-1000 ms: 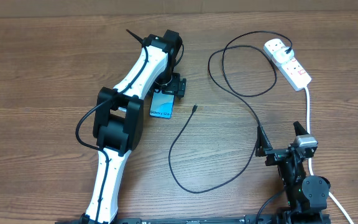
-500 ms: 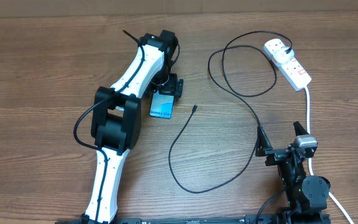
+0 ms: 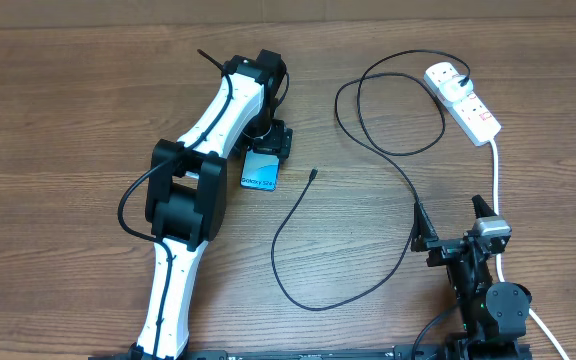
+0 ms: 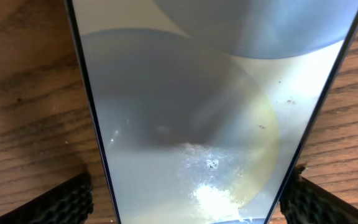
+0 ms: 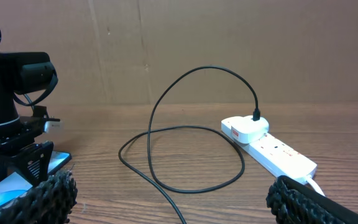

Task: Plug charger to phone and switch on socket
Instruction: 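Close the left gripper on the phone's long edges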

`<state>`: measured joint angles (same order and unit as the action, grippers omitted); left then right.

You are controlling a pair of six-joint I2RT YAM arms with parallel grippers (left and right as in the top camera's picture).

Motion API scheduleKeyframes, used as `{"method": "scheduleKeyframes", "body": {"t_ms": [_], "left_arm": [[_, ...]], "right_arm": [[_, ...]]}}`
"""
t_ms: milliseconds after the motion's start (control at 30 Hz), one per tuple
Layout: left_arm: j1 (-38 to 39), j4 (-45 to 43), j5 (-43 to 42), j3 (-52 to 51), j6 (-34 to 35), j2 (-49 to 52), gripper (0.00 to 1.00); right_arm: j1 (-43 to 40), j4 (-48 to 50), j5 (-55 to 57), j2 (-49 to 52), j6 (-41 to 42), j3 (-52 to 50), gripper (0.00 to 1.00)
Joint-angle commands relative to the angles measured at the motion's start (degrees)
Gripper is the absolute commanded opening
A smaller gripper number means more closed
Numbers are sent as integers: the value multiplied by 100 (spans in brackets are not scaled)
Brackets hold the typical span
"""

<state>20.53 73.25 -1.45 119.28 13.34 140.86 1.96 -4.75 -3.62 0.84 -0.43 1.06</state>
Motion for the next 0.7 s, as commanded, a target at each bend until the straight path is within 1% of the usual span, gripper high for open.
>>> {"method": "scheduleKeyframes", "body": {"t_ms": [0,200,333,500,633,667], "left_arm": [[13,-11,-101,-227,28,166,86],[17,-7,-109,-227,103,166,80],[22,-7,-111,-227,103,166,80],[46,-4,-114,-227,96,166,84],[109,15,-118,-227,-17,166,93],[129,20,-116,-227,-61,166,93]], "right_arm": [[-9,15,13,-61,2,-57,100],[-9,15,13,-61,2,-57,100],[-9,15,13,-61,2,-57,100],[-9,15,13,-61,2,-57,100],[-9,15,13,-61,2,-57,100],[-9,15,13,-61,2,-57,100]]}}
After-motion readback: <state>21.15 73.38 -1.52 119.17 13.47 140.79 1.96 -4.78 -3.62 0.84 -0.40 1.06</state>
